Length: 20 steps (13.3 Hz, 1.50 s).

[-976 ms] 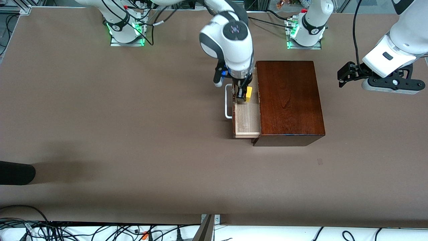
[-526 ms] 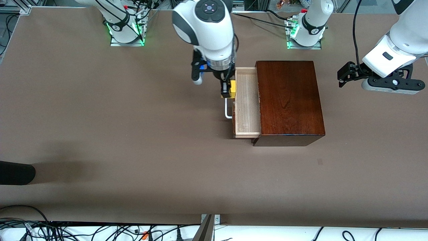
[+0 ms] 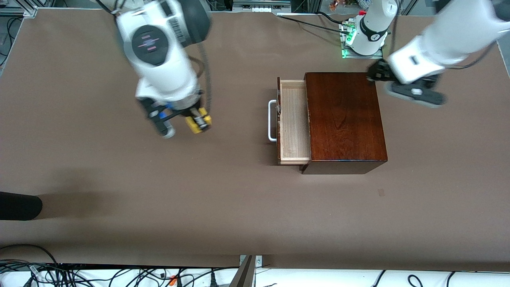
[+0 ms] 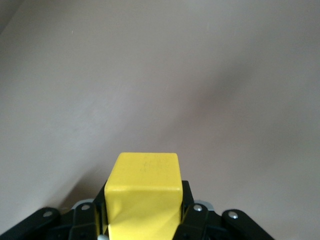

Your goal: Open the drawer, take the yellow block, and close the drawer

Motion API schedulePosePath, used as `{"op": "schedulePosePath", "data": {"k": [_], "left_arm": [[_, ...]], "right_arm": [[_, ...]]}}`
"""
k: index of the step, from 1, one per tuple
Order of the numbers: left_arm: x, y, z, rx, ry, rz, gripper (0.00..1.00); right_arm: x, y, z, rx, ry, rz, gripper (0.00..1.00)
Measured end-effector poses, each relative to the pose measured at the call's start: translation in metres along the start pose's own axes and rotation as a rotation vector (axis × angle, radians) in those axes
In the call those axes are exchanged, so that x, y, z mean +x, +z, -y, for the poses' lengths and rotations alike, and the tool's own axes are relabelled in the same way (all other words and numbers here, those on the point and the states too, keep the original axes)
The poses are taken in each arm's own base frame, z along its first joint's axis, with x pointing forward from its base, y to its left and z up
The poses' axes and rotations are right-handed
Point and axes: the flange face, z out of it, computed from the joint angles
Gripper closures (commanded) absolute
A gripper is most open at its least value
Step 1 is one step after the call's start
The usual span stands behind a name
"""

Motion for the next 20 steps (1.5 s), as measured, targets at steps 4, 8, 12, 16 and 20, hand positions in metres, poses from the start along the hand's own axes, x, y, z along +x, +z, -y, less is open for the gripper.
{"op": "schedulePosePath", "data": {"k": [4, 8, 12, 16, 20], "left_arm": [[0.026, 0.059, -0.088, -0.017, 0.228, 0.106, 0.0], [0.045, 0.1, -0.207, -0.013, 0.521, 0.027, 0.0], [0.064, 0.146, -0.29, 0.044, 0.888, -0.145, 0.0], [0.1, 0.194, -0.286, 0.036, 1.172, -0.202, 0.0], [0.112, 0.242, -0.279, 0.089, 1.285, -0.129, 0.0]], "right_arm": [[0.115, 0.002, -0.058, -0.059, -0.304, -0.012, 0.71], [0.208, 0.038, -0.117, -0.019, -0.514, 0.032, 0.71], [0.259, 0.113, -0.157, 0.016, -0.684, 0.009, 0.7], [0.276, 0.187, -0.172, 0.093, -0.819, 0.079, 0.7], [0.278, 0.26, -0.158, 0.103, -0.851, 0.082, 0.7]]}}
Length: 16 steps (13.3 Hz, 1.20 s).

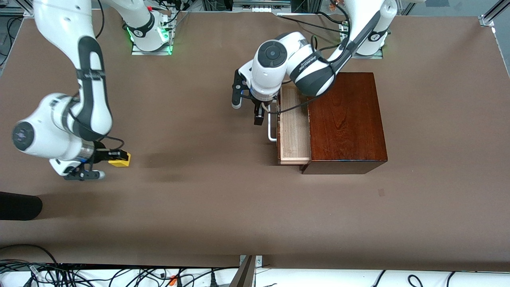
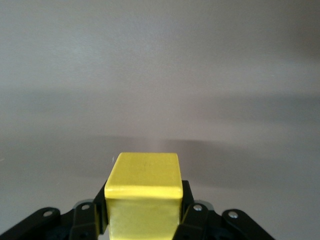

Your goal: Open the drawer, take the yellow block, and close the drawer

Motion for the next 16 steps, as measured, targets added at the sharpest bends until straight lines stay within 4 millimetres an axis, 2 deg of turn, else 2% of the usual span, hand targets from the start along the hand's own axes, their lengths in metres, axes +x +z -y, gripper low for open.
{"op": "schedulePosePath", "data": {"k": [2, 4, 8, 10, 11, 12, 13, 16], "left_arm": [[-0.001, 0.018, 0.002, -0.007, 0.014, 0.017, 0.0], [-0.004, 0.028, 0.004, 0.016, 0.045, 0.052, 0.0], [-0.007, 0.036, 0.008, 0.034, 0.073, 0.081, 0.0], [-0.006, 0.035, 0.007, 0.034, 0.088, 0.084, 0.0], [-0.008, 0.035, 0.008, 0.029, 0.096, 0.091, 0.0], [-0.012, 0.035, 0.01, 0.018, 0.102, 0.106, 0.0], [-0.018, 0.034, 0.013, 0.004, 0.106, 0.122, 0.0], [-0.039, 0.032, 0.023, -0.042, 0.107, 0.169, 0.0]], "right_arm": [[0.004, 0.021, 0.005, -0.015, 0.001, -0.007, 0.7], [0.006, 0.03, 0.007, -0.022, 0.035, -0.012, 0.7], [0.01, 0.04, 0.025, -0.028, 0.075, -0.038, 0.7], [0.011, 0.049, 0.027, -0.037, 0.075, -0.037, 0.68], [0.011, 0.052, 0.026, -0.04, 0.076, -0.035, 0.51], [0.011, 0.053, 0.025, -0.042, 0.078, -0.034, 0.13], [0.011, 0.054, 0.024, -0.043, 0.08, -0.033, 0.0], [0.011, 0.055, 0.022, -0.047, 0.082, -0.038, 0.0]]}}
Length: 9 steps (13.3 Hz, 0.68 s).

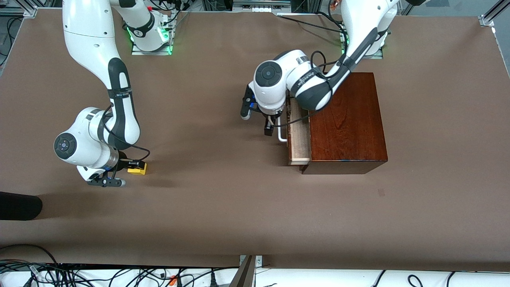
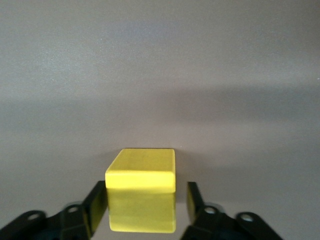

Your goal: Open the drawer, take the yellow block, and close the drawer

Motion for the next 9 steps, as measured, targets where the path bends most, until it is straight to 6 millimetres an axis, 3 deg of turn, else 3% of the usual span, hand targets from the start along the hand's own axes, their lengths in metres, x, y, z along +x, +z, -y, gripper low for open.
{"op": "schedulePosePath", "data": {"k": [3, 5, 9], "left_arm": [[-0.024, -0.003, 0.011, -0.017, -0.005, 0.014, 0.0], [-0.036, -0.005, 0.017, -0.017, -0.011, 0.013, 0.0], [-0.044, -0.007, 0.02, -0.023, -0.013, 0.02, 0.0]], "right_arm": [[0.005, -0.007, 0.002, 0.002, -0.006, -0.015, 0.0], [0.009, -0.023, 0.007, 0.014, -0.015, -0.027, 0.0], [0.016, -0.091, 0.002, 0.066, -0.01, -0.049, 0.0]]}}
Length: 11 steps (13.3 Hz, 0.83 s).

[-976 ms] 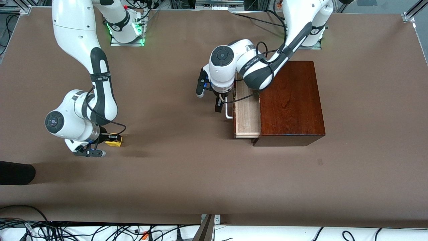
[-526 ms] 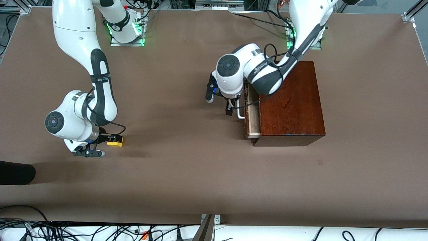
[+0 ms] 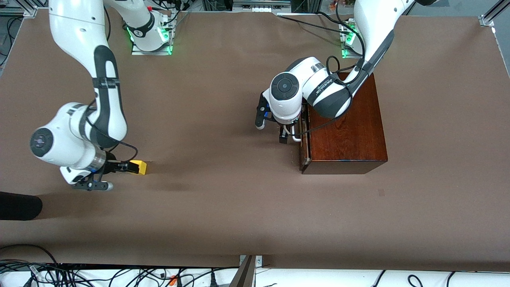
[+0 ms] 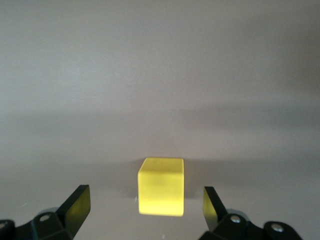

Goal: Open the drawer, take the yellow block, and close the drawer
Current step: 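Place the yellow block on the table with the right gripper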

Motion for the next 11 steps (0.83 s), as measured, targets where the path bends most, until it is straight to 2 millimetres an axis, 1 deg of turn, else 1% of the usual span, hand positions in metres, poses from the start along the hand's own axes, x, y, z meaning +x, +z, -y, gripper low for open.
{"op": "schedulePosePath", "data": {"k": [2, 4, 6, 11], "left_arm": [[-0.004, 0.0, 0.001, -0.007, -0.004, 0.005, 0.0], [-0.009, -0.002, 0.003, -0.007, -0.009, 0.007, 0.0], [-0.013, -0.004, 0.004, -0.009, -0.013, 0.011, 0.0], [-0.015, -0.015, 0.003, 0.005, -0.015, 0.012, 0.0]], "right_arm": [[-0.004, -0.036, -0.001, 0.044, 0.004, 0.01, 0.0], [-0.014, -0.068, -0.007, 0.083, 0.01, 0.04, 0.0], [-0.019, -0.089, -0.014, 0.074, -0.001, 0.063, 0.0], [-0.019, -0.139, -0.011, -0.025, -0.067, 0.121, 0.0]]}}
